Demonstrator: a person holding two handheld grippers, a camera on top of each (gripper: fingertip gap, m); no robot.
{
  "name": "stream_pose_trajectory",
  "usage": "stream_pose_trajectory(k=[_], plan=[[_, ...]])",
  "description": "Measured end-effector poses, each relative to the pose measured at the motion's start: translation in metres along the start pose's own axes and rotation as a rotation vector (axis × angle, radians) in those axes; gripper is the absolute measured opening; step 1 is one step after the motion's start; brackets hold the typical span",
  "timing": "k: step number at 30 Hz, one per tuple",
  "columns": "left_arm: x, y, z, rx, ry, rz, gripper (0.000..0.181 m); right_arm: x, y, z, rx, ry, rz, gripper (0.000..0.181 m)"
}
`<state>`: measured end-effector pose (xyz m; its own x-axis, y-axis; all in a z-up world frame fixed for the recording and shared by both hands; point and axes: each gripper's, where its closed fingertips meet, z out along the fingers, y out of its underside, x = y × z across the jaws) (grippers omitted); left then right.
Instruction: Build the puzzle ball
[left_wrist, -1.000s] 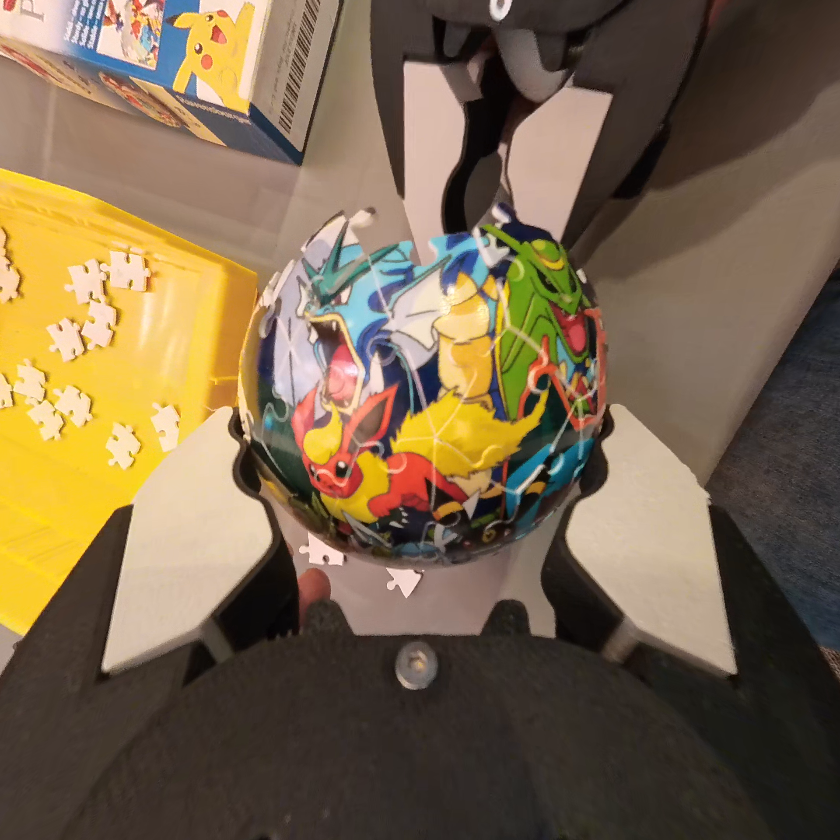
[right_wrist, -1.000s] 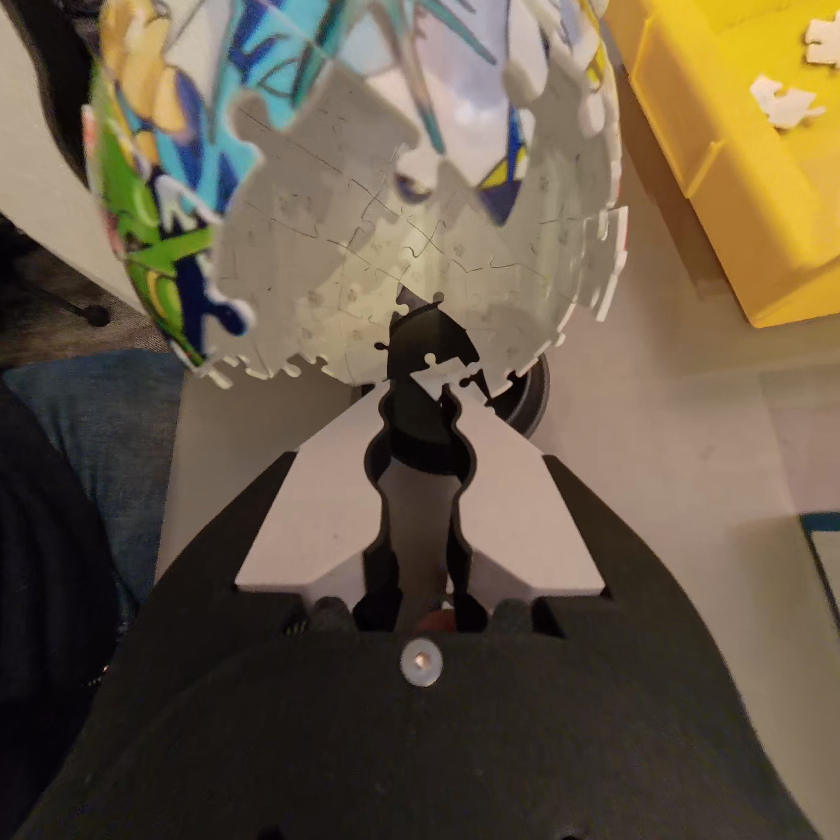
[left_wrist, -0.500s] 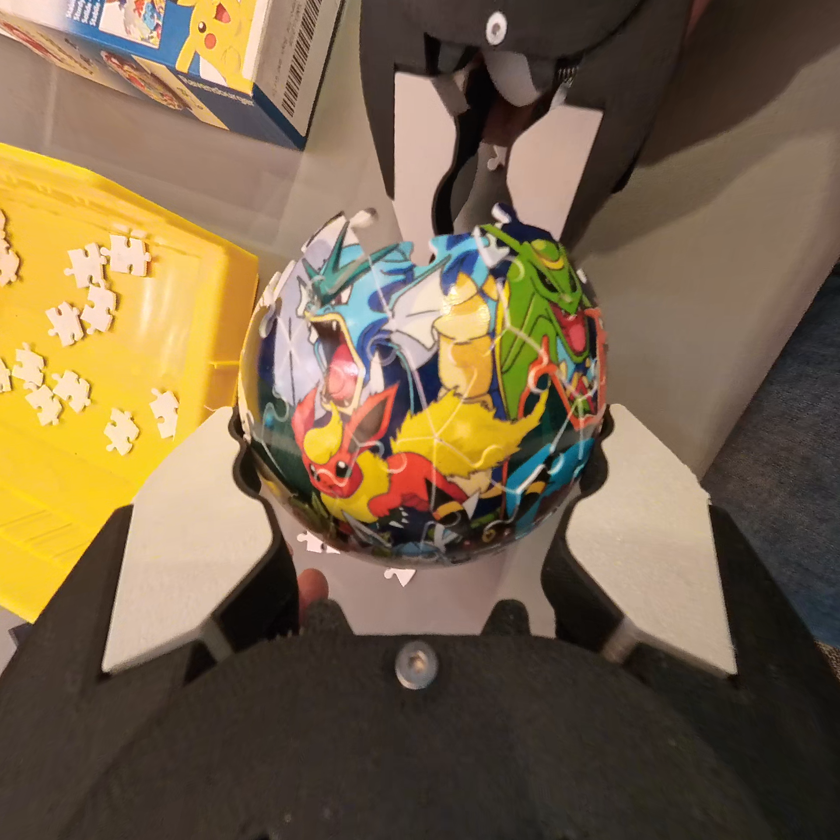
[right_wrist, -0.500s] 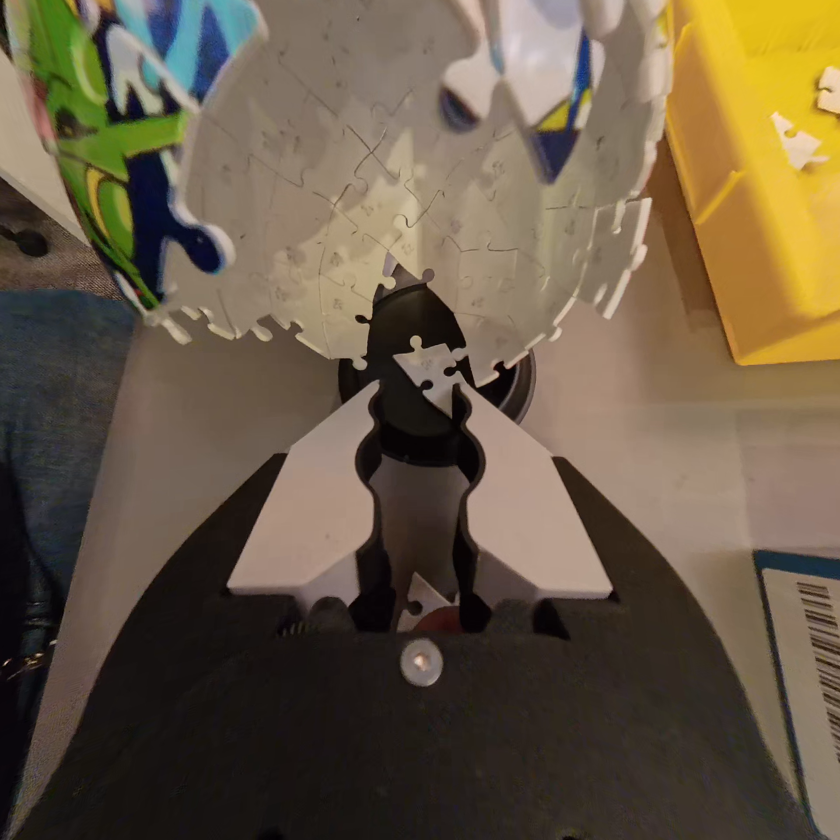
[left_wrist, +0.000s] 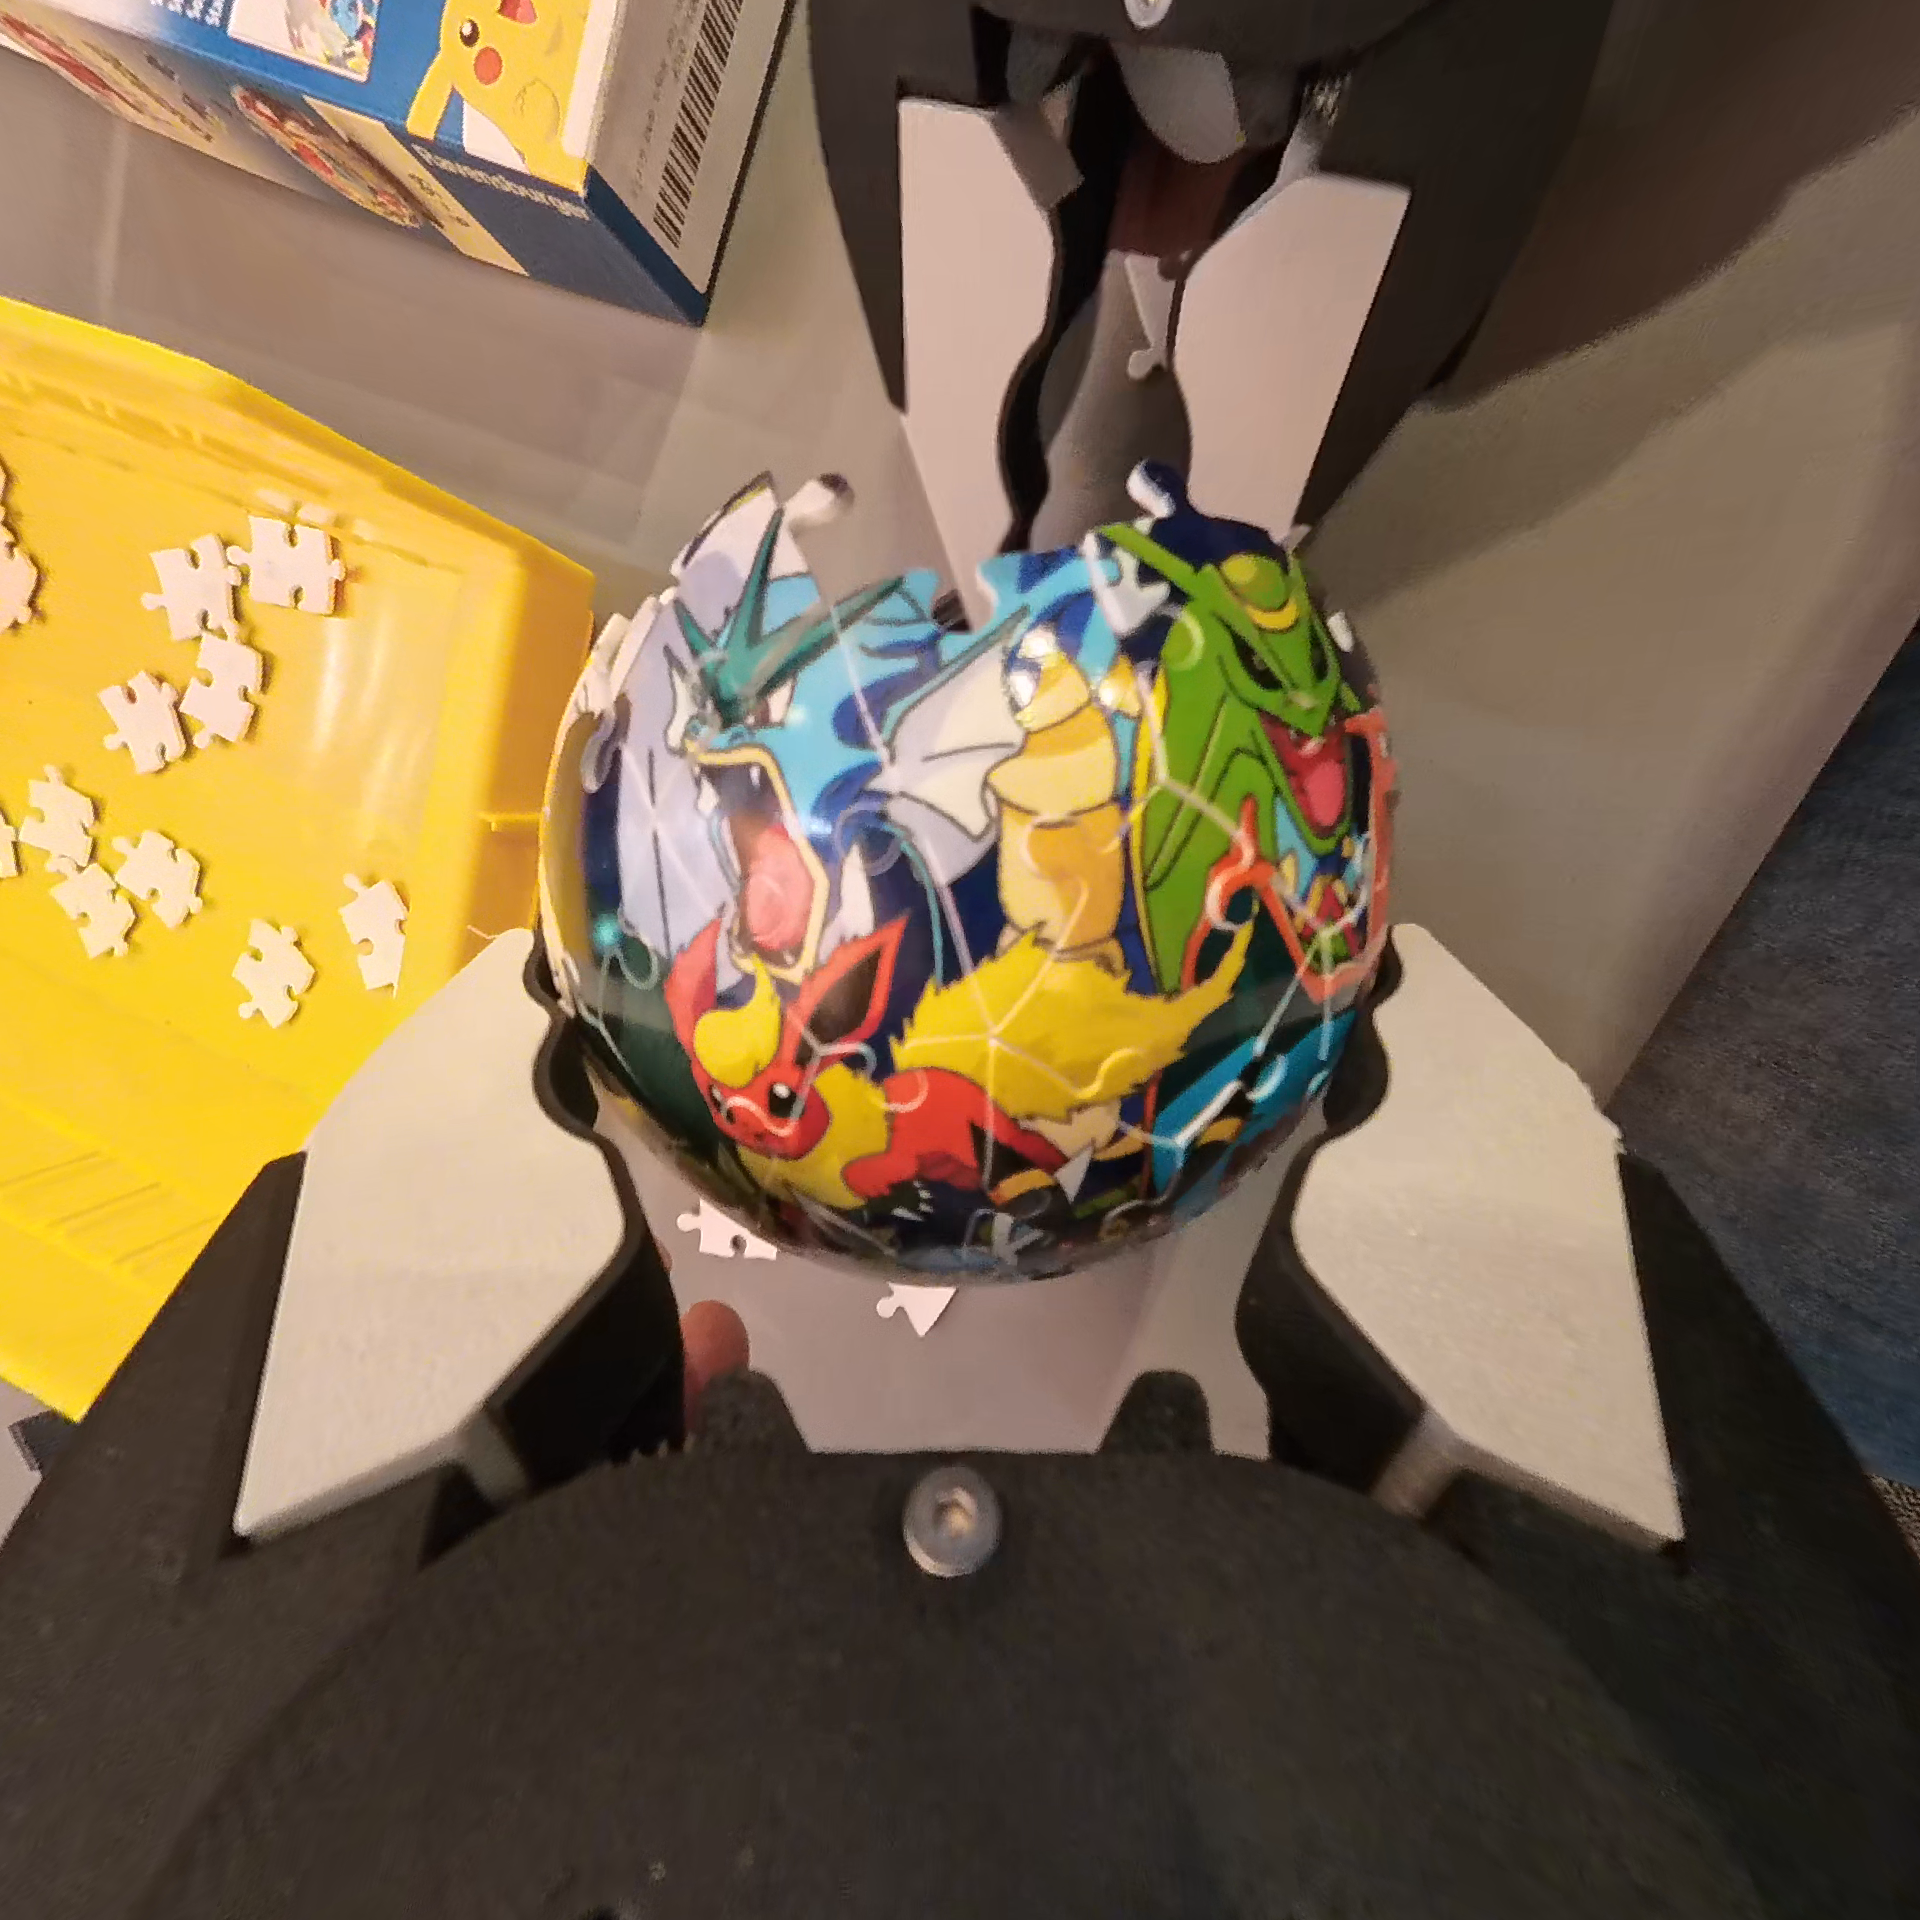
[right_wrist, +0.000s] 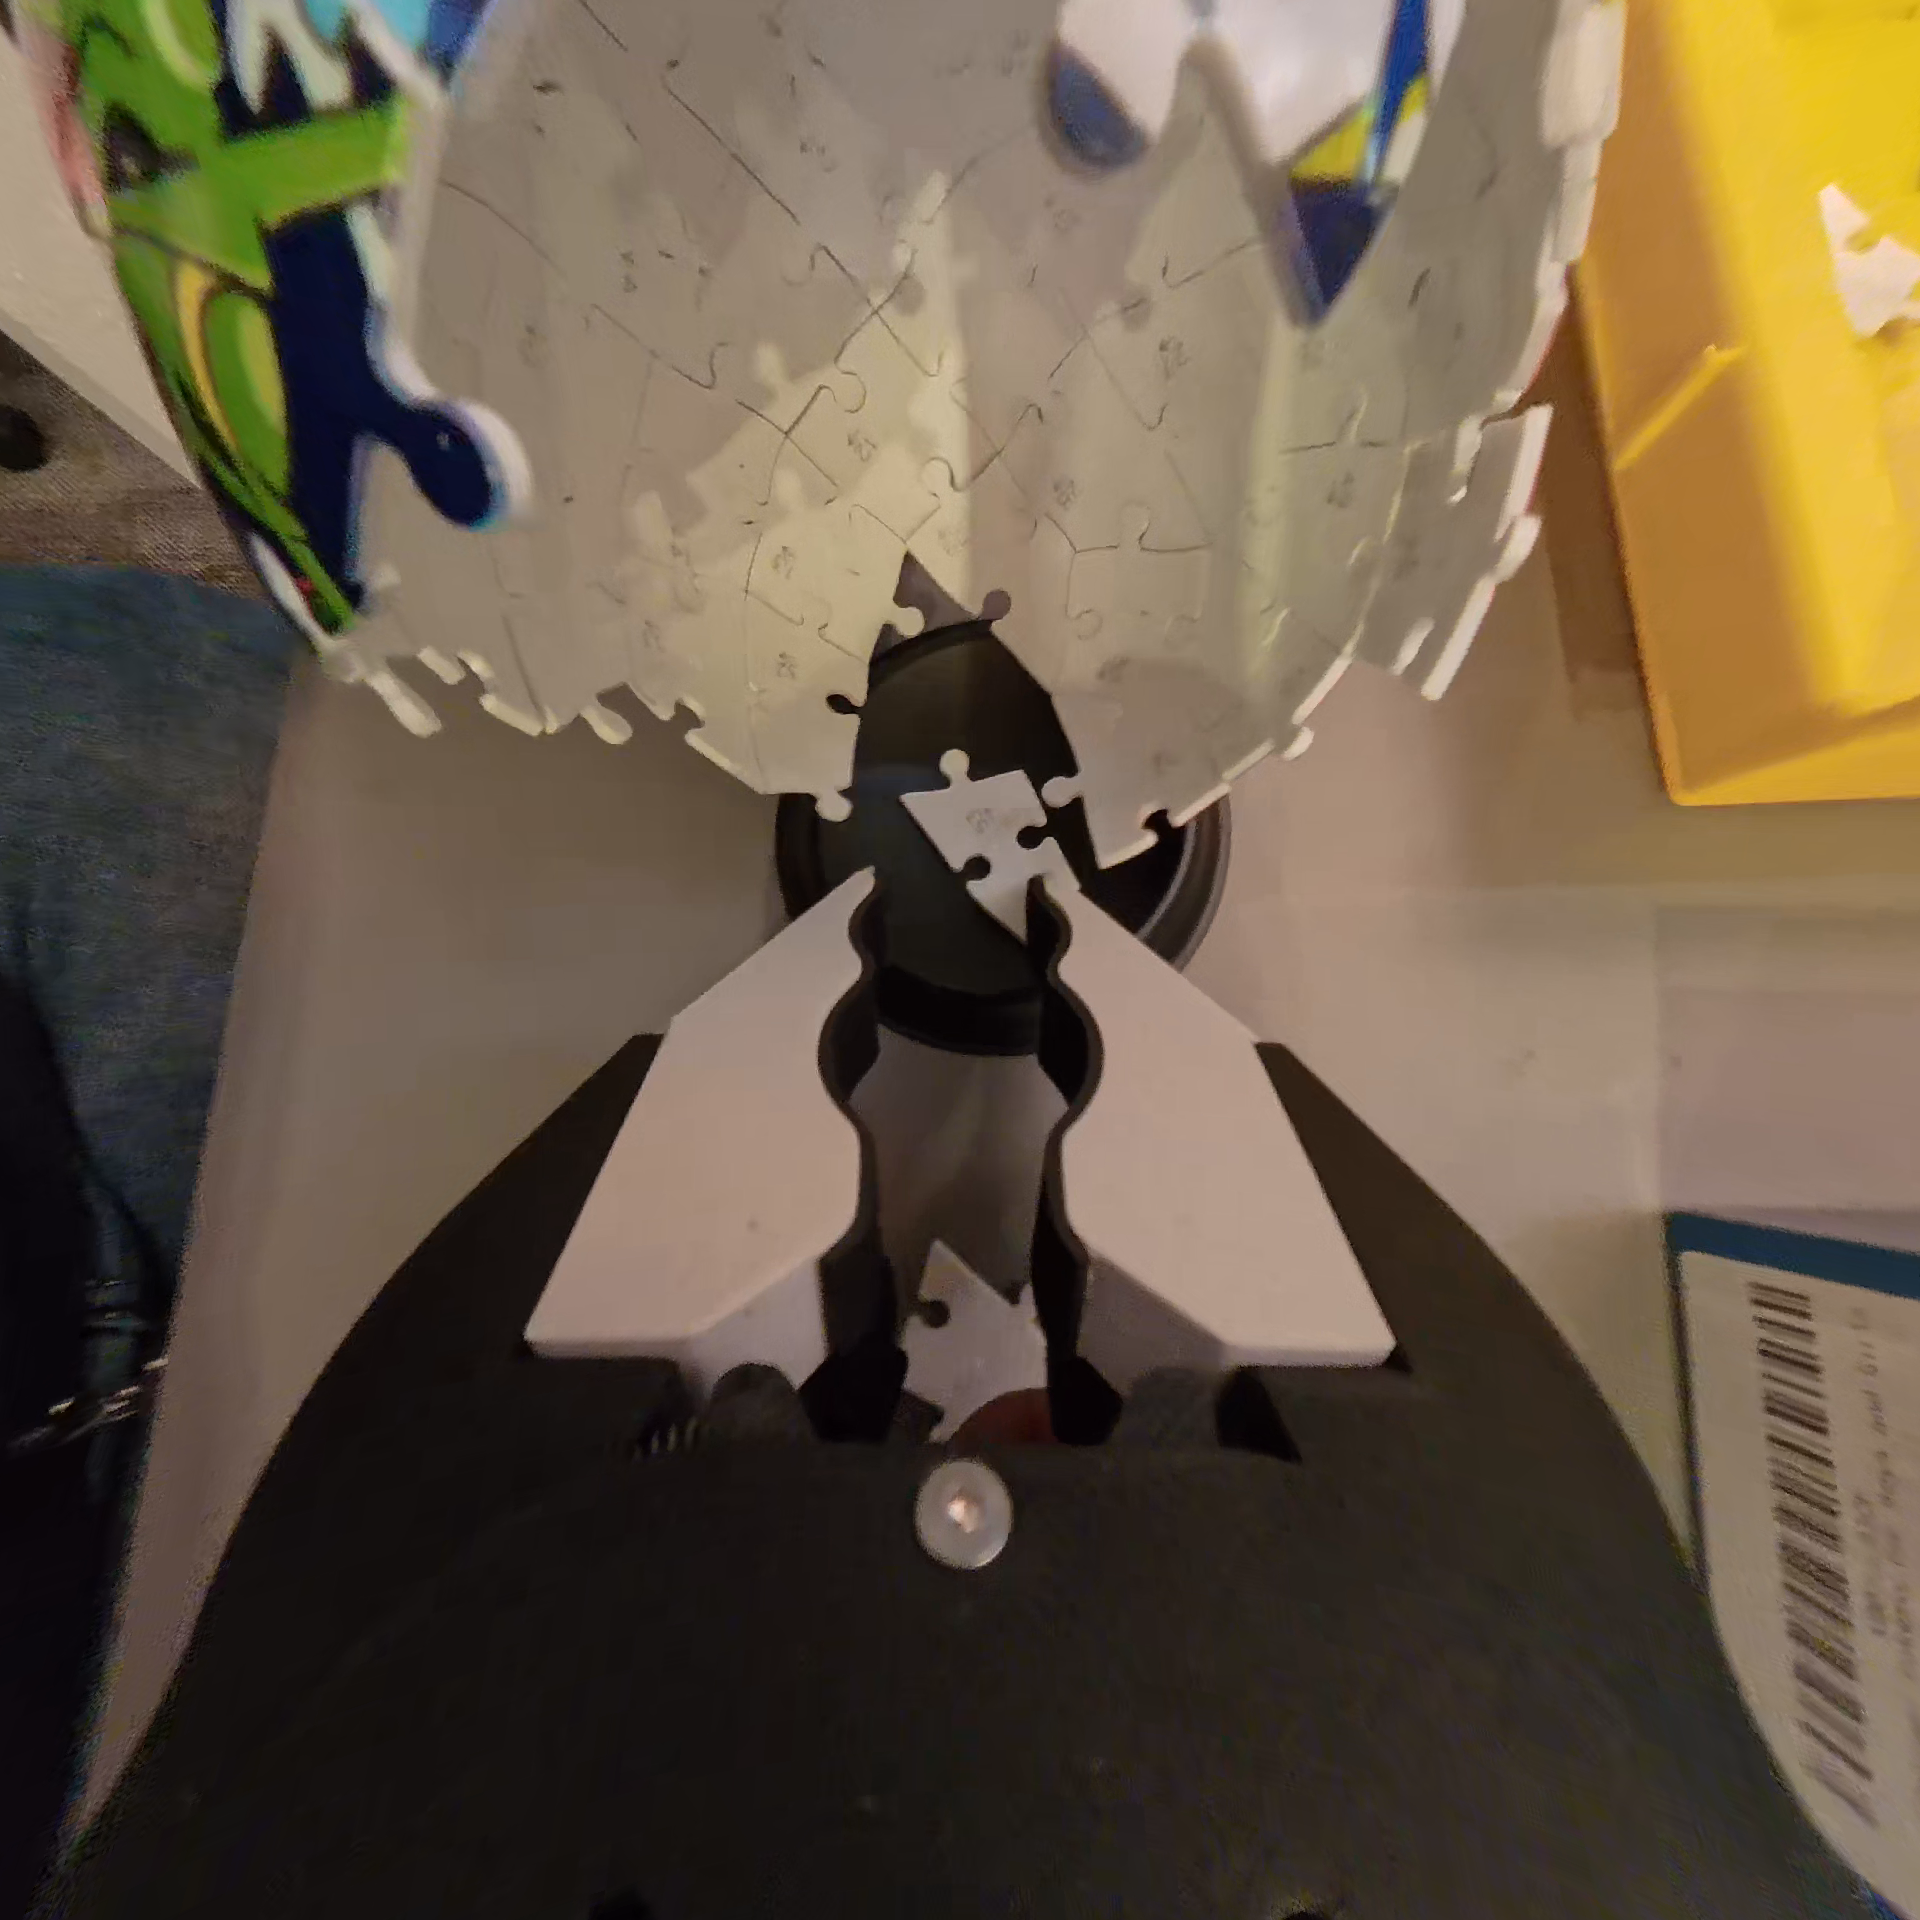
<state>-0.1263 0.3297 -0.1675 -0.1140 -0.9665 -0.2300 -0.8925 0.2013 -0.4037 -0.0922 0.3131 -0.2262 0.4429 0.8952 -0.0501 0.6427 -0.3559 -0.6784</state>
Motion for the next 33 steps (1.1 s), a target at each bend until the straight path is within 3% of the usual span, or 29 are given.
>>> stream_pose_trajectory(k=[6, 18, 26, 33], plan=[[0.001, -0.002, 0.001, 0.000, -0.003, 0.003, 0.137, -0.010, 0.006, -0.011, -0.002, -0.058, 0.078, 0.025], [0.001, -0.001, 0.001, -0.014, -0.007, -0.004, 0.137, 0.003, 0.001, -0.002, 0.046, 0.000, -0.015, 0.037], [0.000, -0.002, 0.002, -0.020, -0.005, -0.001, 0.137, 0.000, 0.007, -0.006, -0.016, -0.016, 0.000, 0.023], [0.002, -0.005, 0.002, -0.027, 0.004, 0.016, 0.136, -0.006, 0.008, -0.014, -0.002, -0.021, 0.063, 0.035]])
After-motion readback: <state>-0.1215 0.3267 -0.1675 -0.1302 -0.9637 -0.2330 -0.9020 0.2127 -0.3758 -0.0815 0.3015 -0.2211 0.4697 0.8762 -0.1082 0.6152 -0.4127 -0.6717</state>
